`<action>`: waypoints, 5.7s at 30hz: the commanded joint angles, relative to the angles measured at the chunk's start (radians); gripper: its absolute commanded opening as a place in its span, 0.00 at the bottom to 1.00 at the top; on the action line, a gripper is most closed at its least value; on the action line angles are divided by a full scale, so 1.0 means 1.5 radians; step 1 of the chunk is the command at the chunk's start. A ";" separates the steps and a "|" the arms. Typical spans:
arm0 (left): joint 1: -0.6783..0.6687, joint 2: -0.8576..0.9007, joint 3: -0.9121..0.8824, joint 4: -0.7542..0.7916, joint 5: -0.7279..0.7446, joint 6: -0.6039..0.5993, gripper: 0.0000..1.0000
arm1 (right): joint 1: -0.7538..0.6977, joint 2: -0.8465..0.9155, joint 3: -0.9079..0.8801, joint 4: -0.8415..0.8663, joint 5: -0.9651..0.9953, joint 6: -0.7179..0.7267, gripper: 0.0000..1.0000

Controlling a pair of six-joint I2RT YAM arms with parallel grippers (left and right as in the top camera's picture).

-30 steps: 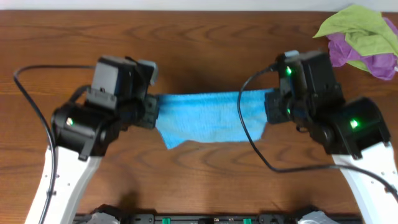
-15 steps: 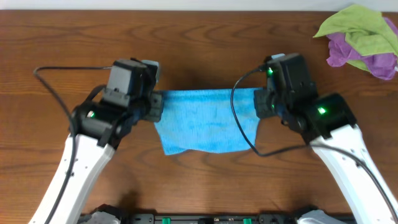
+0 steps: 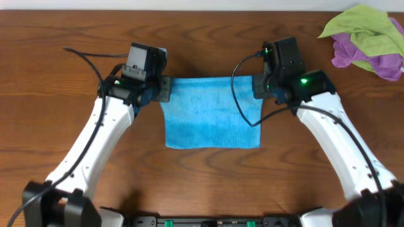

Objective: Fold the cloth
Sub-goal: 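Swing the held towel toward the robot and lay it flat on the table, then release the towel and move both grippers to its near bottom corners, then grasp the towel's bottom corners with both grippers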

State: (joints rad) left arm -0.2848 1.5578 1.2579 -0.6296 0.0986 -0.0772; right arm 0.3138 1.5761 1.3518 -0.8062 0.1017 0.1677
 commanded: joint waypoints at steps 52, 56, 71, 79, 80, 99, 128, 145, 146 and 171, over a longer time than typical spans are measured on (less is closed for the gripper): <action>0.038 0.137 0.129 -0.070 -0.024 -0.002 0.95 | -0.054 0.174 0.094 -0.021 0.054 -0.018 0.85; 0.038 0.118 0.129 -0.162 0.014 -0.021 0.85 | -0.054 0.168 0.094 -0.120 0.044 -0.016 0.86; 0.035 -0.185 -0.084 -0.191 0.053 -0.058 0.81 | -0.026 -0.200 -0.111 -0.128 0.037 0.033 0.97; -0.023 -0.323 -0.239 -0.193 0.055 -0.099 0.80 | 0.010 -0.380 -0.257 -0.161 0.028 0.134 0.95; -0.023 -0.335 -0.261 -0.187 0.055 -0.099 0.81 | 0.013 -0.395 -0.277 -0.158 0.019 0.146 0.95; -0.023 -0.230 -0.419 0.050 0.179 -0.131 0.90 | 0.013 -0.403 -0.528 0.073 -0.124 0.184 0.88; -0.023 -0.122 -0.419 0.142 0.197 -0.134 0.84 | -0.092 -0.197 -0.537 0.239 -0.250 0.076 0.83; -0.023 -0.119 -0.418 0.147 0.197 -0.144 1.00 | -0.092 -0.170 -0.537 0.256 -0.255 0.077 0.92; -0.023 -0.119 -0.418 0.149 0.197 -0.147 1.00 | -0.092 -0.170 -0.537 0.259 -0.255 0.077 0.87; -0.013 -0.110 -0.419 0.183 0.172 -0.155 0.82 | -0.143 -0.122 -0.538 0.299 -0.293 -0.009 0.79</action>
State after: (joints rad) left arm -0.3153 1.3781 0.6308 -0.3473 0.3752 -0.3180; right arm 0.1272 1.3563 0.5522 -0.3656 -0.2867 0.1951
